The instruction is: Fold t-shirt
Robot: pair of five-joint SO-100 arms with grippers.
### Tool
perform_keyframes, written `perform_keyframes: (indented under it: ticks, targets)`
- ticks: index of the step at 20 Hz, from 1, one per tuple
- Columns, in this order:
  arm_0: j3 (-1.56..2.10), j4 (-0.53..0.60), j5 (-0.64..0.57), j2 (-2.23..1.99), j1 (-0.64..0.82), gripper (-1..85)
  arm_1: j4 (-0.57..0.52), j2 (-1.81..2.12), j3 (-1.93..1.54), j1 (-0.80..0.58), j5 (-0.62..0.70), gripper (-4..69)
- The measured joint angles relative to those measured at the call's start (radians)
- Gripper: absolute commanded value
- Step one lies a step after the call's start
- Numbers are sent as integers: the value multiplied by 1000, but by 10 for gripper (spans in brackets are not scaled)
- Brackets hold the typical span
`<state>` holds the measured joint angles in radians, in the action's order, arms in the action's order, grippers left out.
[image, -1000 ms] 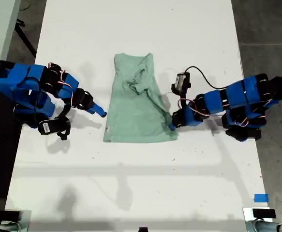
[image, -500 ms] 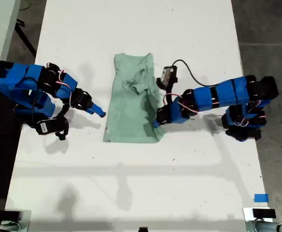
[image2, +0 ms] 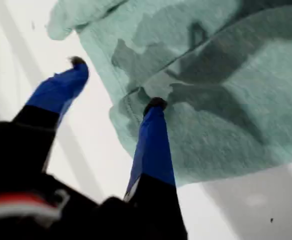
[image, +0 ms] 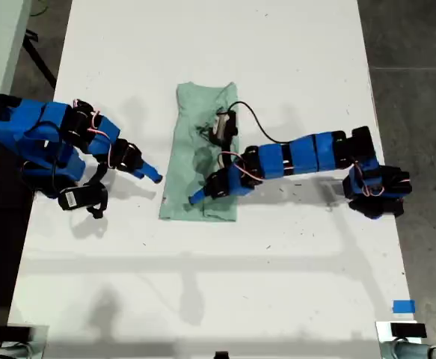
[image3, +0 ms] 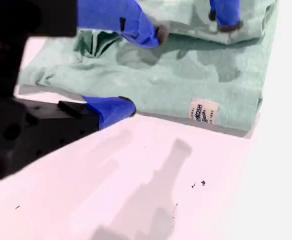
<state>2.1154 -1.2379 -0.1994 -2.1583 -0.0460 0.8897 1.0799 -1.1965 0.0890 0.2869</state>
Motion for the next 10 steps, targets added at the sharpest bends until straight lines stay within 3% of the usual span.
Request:
perform_keyframes:
  ticks: [5,10]
  targets:
    - [11,121,58,129,-57,232,239,192,11,-67,97,268]
    - [-23,218,121,354,-71,234,298,419,-187,-117,110,236]
